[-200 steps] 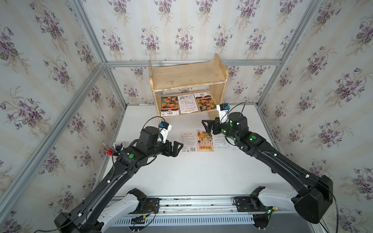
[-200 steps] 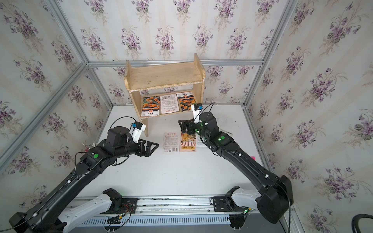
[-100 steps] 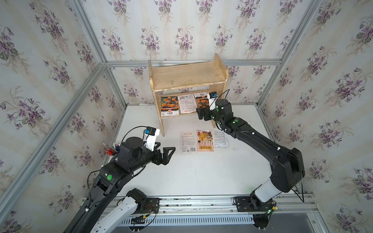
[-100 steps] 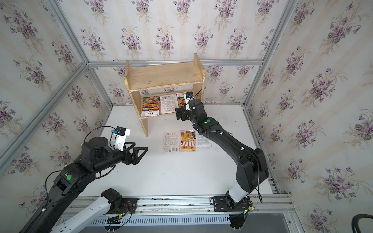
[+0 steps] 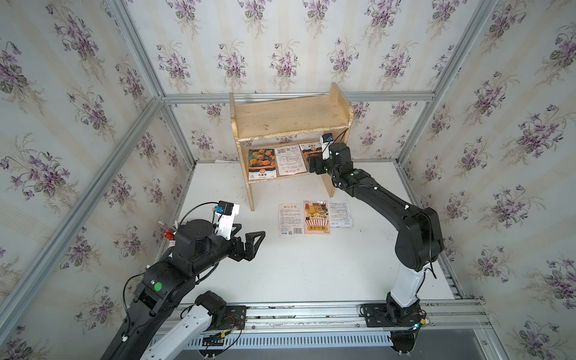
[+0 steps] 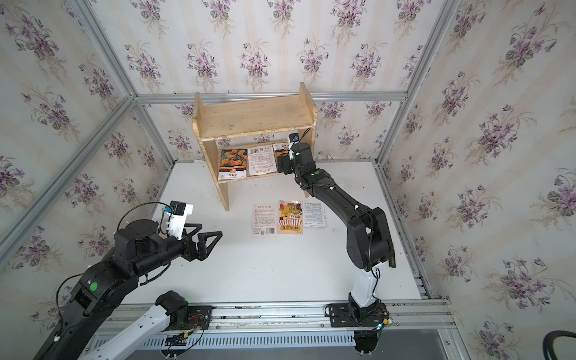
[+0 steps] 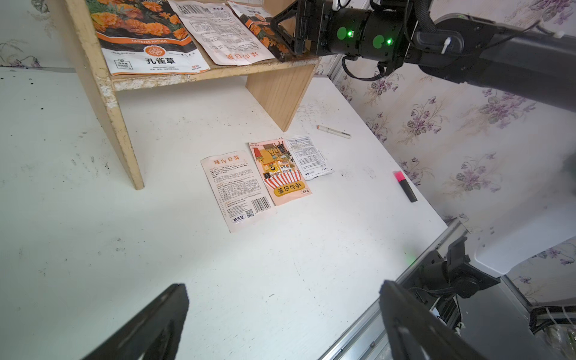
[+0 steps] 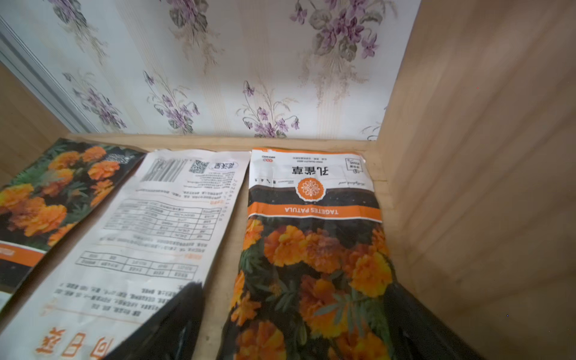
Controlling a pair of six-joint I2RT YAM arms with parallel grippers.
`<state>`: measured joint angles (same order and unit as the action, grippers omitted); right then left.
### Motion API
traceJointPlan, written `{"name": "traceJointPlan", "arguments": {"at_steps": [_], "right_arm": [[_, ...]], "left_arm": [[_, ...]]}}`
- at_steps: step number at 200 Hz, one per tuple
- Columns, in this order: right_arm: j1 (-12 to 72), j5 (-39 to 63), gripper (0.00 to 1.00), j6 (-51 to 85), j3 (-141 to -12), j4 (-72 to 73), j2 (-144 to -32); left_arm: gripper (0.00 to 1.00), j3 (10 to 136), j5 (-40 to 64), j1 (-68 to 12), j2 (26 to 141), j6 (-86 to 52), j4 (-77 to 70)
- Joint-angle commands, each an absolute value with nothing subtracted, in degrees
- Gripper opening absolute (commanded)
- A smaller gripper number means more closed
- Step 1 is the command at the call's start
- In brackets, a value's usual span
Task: Take the seed bag off the shelf
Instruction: Pick up the seed packet from the shelf.
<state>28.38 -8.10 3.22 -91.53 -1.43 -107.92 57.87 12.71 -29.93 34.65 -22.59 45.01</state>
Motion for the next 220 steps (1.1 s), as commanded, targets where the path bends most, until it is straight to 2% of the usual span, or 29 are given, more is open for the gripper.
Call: {"name": "traceJointPlan", "arguments": {"at_steps": [1, 113, 220], "right_arm": [[27.66, -9.67, 0.94, 2.20, -93.25, 1.04, -109.62], [26.53, -10.38, 0.92, 3.11, -97.36, -3.46, -114.66], [29.30, -8.35, 0.89, 5.95, -91.73, -5.13, -110.27]], "left_arm": [[1.00, 58.36, 11.87, -29.88, 34.06, -23.02, 45.64], [1.00, 57.40, 11.67, -29.88, 33.42, -23.64, 46.07], [1.00, 56.08, 11.69, -29.88, 32.41, -24.17, 45.58]]}}
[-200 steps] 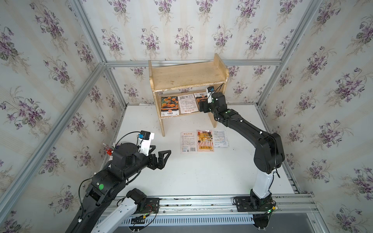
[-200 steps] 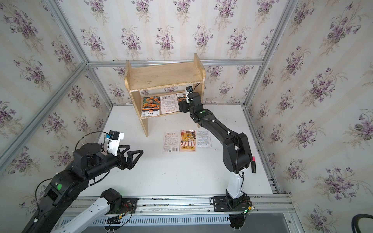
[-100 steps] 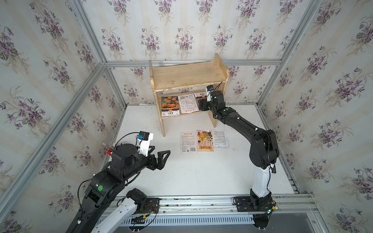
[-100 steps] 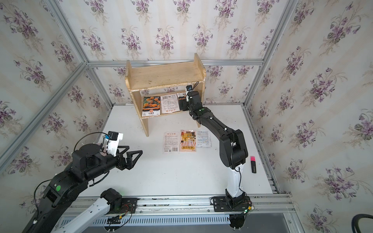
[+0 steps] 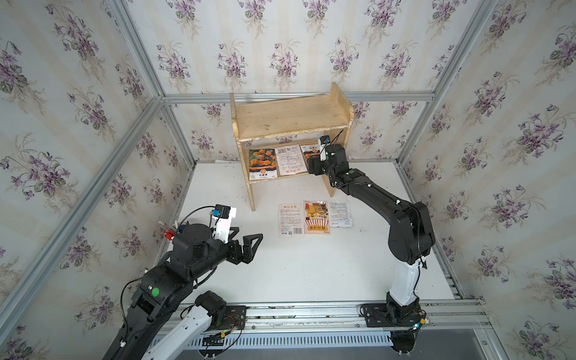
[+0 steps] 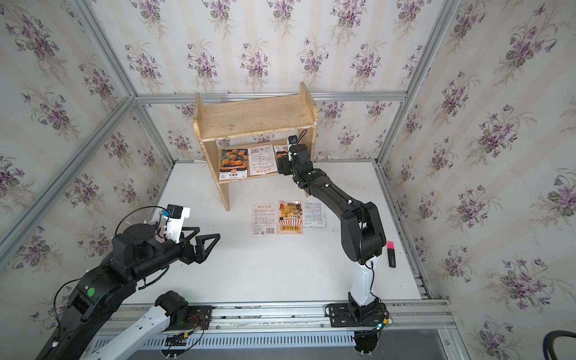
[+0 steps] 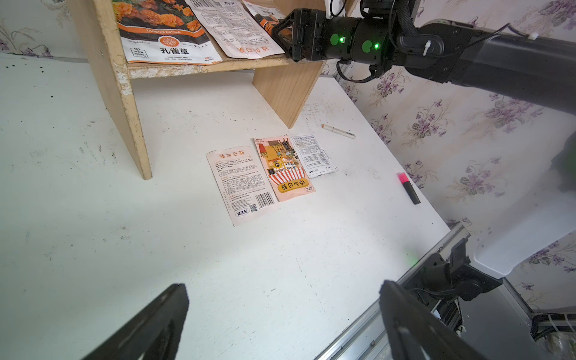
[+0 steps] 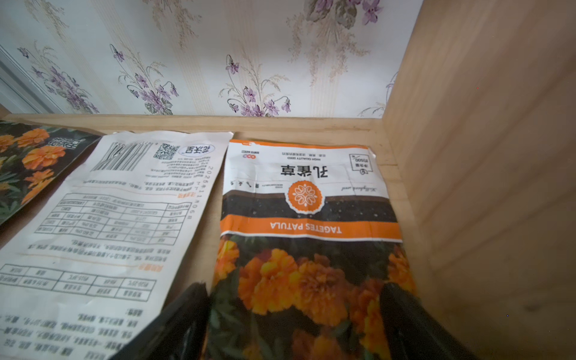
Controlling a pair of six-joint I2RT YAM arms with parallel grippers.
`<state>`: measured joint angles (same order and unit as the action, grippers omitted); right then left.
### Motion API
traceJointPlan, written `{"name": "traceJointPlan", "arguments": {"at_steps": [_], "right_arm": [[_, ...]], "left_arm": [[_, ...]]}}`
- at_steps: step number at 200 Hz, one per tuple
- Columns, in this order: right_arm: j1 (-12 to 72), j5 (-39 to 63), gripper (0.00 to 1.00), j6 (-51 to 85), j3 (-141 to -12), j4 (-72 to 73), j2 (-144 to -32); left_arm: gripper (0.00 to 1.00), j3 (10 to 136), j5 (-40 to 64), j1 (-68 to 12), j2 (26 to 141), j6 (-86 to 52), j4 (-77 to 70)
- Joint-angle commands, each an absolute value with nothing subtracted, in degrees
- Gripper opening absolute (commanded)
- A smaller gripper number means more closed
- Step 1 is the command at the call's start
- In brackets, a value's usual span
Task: Take the seed bag off the shelf
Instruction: Pick up the seed packet from the shelf.
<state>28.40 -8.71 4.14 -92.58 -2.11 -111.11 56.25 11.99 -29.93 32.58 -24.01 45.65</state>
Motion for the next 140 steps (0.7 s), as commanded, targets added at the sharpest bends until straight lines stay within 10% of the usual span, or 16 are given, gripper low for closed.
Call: {"name": "traceJointPlan", "arguments": {"at_steps": [1, 140], "right_arm": [[29.33, -8.39, 0.89, 5.96, -91.70, -5.16, -110.24], [33.92, -13.40, 0.89, 9.33, -90.40, -8.27, -103.91]], "left_arm": [[1.00, 56.08, 11.69, -29.88, 32.42, -24.17, 45.60], [1.00, 56.60, 11.95, -29.88, 32.78, -23.95, 45.21]]}}
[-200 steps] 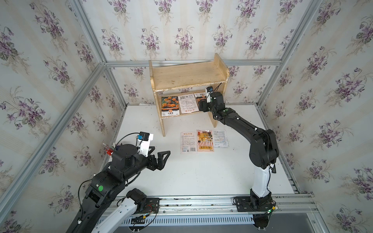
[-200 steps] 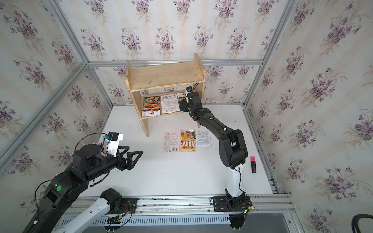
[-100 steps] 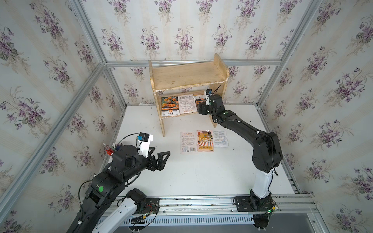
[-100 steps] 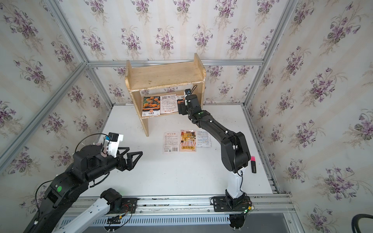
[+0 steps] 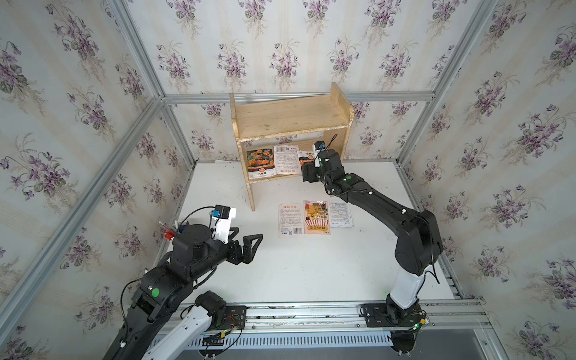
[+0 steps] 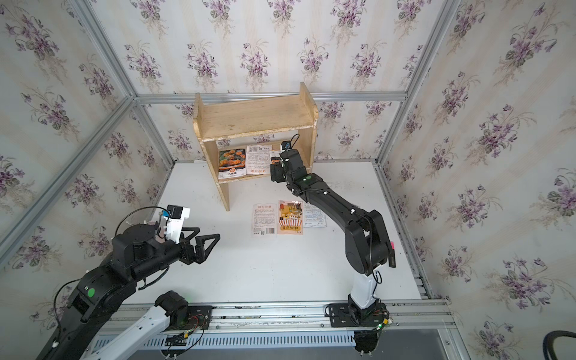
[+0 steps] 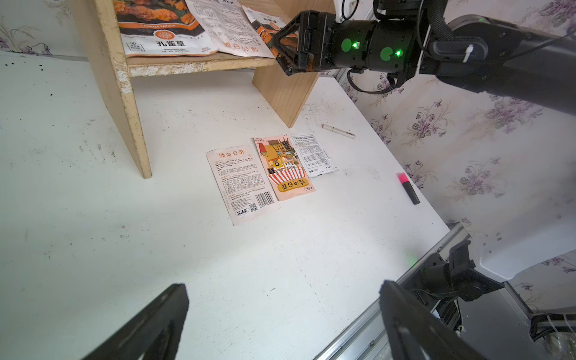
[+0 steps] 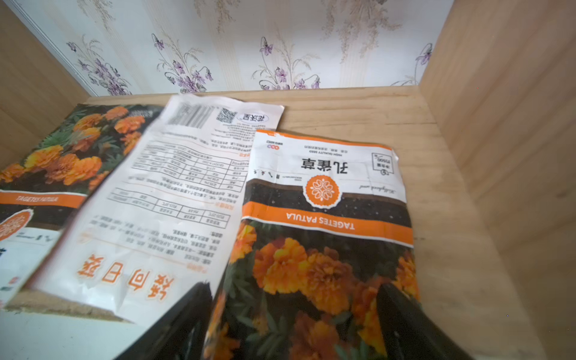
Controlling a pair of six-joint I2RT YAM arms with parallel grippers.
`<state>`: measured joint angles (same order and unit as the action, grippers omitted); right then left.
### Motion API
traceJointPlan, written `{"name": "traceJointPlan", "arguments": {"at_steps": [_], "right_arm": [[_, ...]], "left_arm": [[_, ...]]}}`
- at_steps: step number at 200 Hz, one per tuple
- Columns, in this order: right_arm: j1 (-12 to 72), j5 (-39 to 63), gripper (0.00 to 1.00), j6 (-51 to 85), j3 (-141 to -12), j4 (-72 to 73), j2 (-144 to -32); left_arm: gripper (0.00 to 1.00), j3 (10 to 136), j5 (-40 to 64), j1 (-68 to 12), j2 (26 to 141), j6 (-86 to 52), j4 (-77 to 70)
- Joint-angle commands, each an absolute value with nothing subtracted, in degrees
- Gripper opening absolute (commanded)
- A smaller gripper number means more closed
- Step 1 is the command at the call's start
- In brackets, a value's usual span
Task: Take the seed bag off the shelf
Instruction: Pick up the seed packet from the shelf.
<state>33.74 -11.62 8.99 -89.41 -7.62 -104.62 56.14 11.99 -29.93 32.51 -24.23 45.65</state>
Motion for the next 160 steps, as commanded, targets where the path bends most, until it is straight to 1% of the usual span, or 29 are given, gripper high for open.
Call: {"name": "traceJointPlan", "arguments": {"at_steps": [1, 45, 76, 101, 105, 160], "right_arm": [[33.93, -13.51, 0.89, 9.24, -90.55, -8.31, -103.94], [33.88, -13.54, 0.91, 8.23, -92.37, -9.77, -102.99], [33.56, -11.28, 0.92, 9.32, -91.14, -10.95, -100.06], [31.64, -4.81, 0.91, 13.34, -87.39, -11.28, -95.91], [29.28, -3.51, 0.91, 14.03, -86.54, -11.13, -94.90], [20.66, 12.37, 0.90, 21.29, -73.44, -6.36, -83.92]], "left_arm": [[1.00, 56.60, 11.95, -29.88, 32.78, -23.93, 45.19], [1.00, 56.51, 11.95, -29.88, 32.69, -24.01, 45.22], [1.00, 56.51, 11.95, -29.88, 32.69, -24.04, 45.15], [1.00, 56.60, 12.30, -29.88, 32.86, -24.01, 44.86], [1.00, 56.65, 12.38, -29.88, 32.87, -23.99, 44.83], [1.00, 56.95, 14.26, -29.88, 33.75, -23.22, 44.24]]}}
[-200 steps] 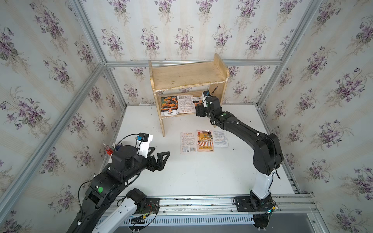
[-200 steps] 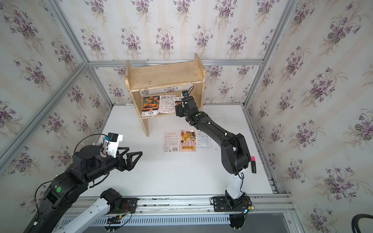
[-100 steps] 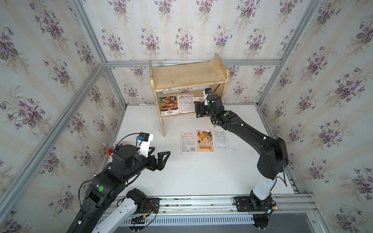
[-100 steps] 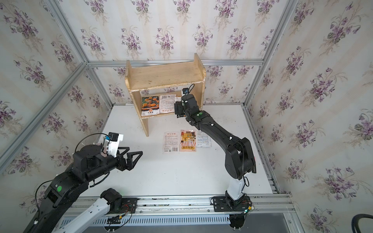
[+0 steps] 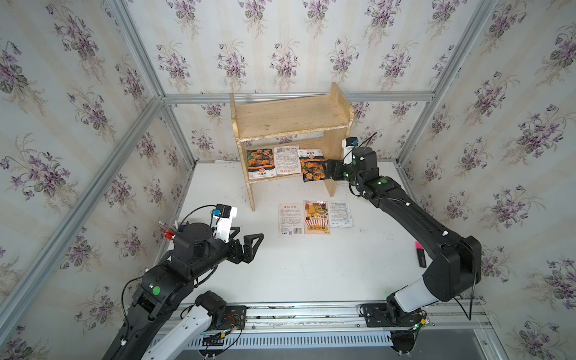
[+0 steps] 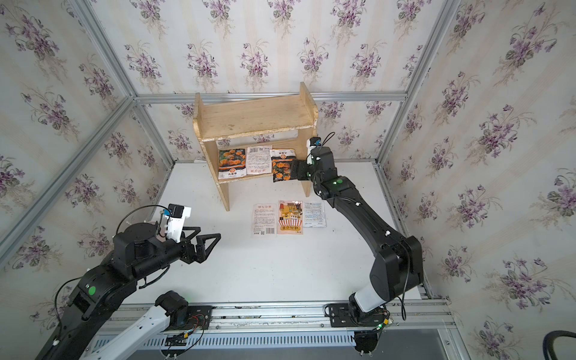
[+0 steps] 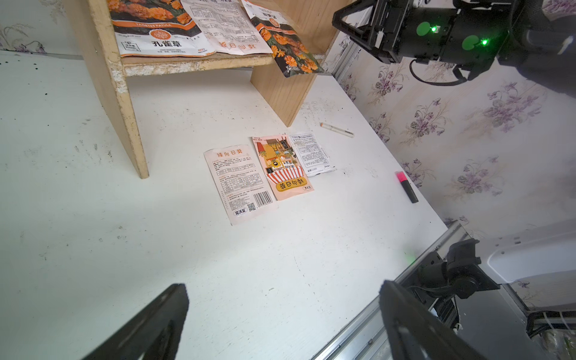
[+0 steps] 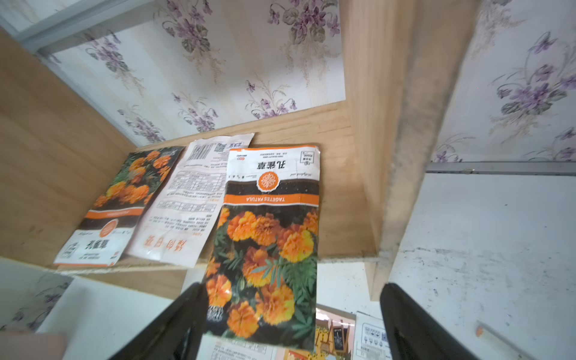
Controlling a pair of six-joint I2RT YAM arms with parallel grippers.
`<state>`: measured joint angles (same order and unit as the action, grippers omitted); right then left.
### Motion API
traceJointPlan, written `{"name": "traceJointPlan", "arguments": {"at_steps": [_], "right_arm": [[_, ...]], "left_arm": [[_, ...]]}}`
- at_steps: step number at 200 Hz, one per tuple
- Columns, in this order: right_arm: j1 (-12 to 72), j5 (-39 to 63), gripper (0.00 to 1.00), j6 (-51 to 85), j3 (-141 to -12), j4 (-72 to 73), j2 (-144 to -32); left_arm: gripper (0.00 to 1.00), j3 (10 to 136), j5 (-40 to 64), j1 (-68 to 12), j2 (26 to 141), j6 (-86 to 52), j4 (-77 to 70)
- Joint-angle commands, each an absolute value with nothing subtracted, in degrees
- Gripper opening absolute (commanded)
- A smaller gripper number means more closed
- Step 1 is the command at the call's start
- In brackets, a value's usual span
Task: Take the seed bag off the shelf
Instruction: Pick up the seed packet from the shelf.
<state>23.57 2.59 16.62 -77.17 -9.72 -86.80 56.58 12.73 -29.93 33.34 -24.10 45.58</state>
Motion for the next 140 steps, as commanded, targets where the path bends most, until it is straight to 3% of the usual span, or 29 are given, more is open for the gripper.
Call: {"name": "traceJointPlan", "arguments": {"at_steps": [1, 71, 140], "right_arm": [[20.48, 12.64, 0.89, 21.46, -73.19, -6.30, -83.84], [14.56, 25.78, 0.82, 29.79, -65.32, 2.79, -83.74], [14.07, 30.35, 0.74, 34.72, -66.97, 8.71, -91.71]], "left_arm": [[1.00, 56.95, 14.34, -29.88, 33.79, -23.21, 44.22], [1.00, 56.70, 17.57, -29.88, 34.47, -24.35, 43.03], [1.00, 56.51, 17.05, -29.88, 33.56, -24.74, 44.21]]}}
